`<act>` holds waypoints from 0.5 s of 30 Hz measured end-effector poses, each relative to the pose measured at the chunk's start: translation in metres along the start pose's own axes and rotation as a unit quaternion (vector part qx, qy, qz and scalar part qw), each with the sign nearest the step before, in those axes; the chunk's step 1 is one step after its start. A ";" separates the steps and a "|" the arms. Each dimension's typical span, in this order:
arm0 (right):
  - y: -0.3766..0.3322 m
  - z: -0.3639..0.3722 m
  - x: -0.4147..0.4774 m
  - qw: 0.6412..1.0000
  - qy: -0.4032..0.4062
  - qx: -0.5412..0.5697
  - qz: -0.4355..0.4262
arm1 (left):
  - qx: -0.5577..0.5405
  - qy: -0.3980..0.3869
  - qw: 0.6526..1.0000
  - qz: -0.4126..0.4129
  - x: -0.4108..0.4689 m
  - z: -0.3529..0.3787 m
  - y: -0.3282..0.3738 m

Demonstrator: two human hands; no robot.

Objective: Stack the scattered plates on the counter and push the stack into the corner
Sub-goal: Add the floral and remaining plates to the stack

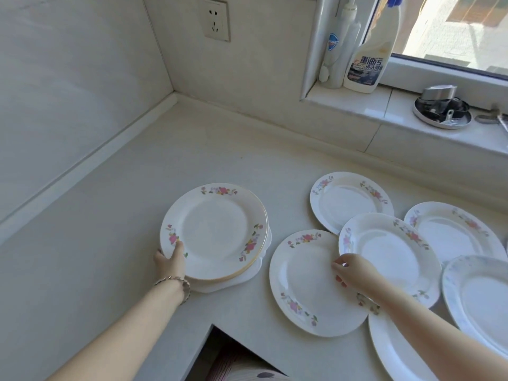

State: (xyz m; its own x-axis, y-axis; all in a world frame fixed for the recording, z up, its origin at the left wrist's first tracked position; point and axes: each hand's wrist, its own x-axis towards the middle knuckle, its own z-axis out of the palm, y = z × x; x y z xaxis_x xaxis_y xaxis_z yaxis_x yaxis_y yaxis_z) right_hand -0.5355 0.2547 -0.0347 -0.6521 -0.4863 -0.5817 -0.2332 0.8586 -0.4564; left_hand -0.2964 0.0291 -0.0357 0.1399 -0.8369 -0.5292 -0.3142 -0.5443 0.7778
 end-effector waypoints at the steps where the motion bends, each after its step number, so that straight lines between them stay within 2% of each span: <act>1: 0.000 0.000 0.000 1.000 -0.002 0.000 0.002 | -0.039 0.014 0.999 -0.014 -0.004 0.005 0.000; 7: 0.002 0.002 0.000 1.000 -0.004 0.010 0.008 | -0.052 0.056 0.997 0.013 -0.011 0.011 0.005; 11: 0.004 0.004 -0.002 1.000 -0.008 0.006 0.017 | -0.014 0.036 0.999 0.018 -0.010 0.008 0.006; 13: 0.006 0.003 -0.004 1.000 -0.008 0.004 0.018 | 0.050 0.040 0.998 0.027 -0.010 0.006 0.006; 14: 0.009 0.002 -0.005 1.000 -0.009 0.008 0.018 | 0.104 0.053 0.992 0.055 -0.013 0.006 0.008; 15: 0.011 0.000 -0.006 1.000 -0.009 0.013 0.017 | 0.157 0.068 0.978 0.121 -0.018 0.008 0.009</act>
State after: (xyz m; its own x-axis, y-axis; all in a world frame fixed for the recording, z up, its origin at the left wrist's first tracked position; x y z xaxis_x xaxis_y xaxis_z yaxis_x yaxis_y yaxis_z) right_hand -0.5336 0.2671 -0.0363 -0.6458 -0.4593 -0.6099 -0.1916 0.8707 -0.4529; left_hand -0.3089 0.0399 -0.0218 0.1425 -0.9503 -0.2767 -0.6229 -0.3033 0.7211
